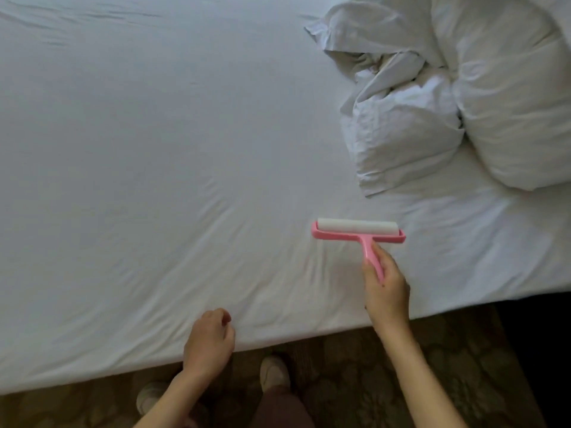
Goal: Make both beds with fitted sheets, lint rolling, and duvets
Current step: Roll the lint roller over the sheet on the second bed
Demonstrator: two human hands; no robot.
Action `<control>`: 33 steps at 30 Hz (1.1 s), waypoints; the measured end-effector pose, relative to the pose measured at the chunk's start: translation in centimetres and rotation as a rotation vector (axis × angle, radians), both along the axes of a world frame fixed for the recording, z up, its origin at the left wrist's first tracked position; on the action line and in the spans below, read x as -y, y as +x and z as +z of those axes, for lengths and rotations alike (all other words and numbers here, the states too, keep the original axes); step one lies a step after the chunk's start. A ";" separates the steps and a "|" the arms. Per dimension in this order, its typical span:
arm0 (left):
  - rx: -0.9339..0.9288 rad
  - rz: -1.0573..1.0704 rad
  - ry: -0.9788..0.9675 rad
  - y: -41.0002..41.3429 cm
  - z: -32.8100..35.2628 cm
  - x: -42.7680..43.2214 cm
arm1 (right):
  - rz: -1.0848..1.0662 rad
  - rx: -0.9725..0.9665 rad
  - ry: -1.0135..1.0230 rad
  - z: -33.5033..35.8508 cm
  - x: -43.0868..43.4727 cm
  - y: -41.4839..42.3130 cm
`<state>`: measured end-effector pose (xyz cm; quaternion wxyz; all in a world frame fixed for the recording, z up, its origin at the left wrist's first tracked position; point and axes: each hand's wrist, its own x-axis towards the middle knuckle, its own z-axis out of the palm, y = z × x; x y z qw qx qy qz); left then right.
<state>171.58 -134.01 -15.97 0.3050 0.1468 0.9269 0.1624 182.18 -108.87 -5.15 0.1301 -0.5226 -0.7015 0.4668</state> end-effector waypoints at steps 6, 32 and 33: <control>-0.004 -0.021 0.026 0.8 -0.1 1.0 | 0.020 0.165 -0.083 -4.2 0.5 -0.1; -0.045 0.439 0.018 0.5 20.8 17.4 | 0.268 0.339 -0.191 14.0 16.5 1.3; -0.052 0.463 0.015 0.4 21.3 18.6 | 0.295 0.358 -0.189 14.4 17.0 0.8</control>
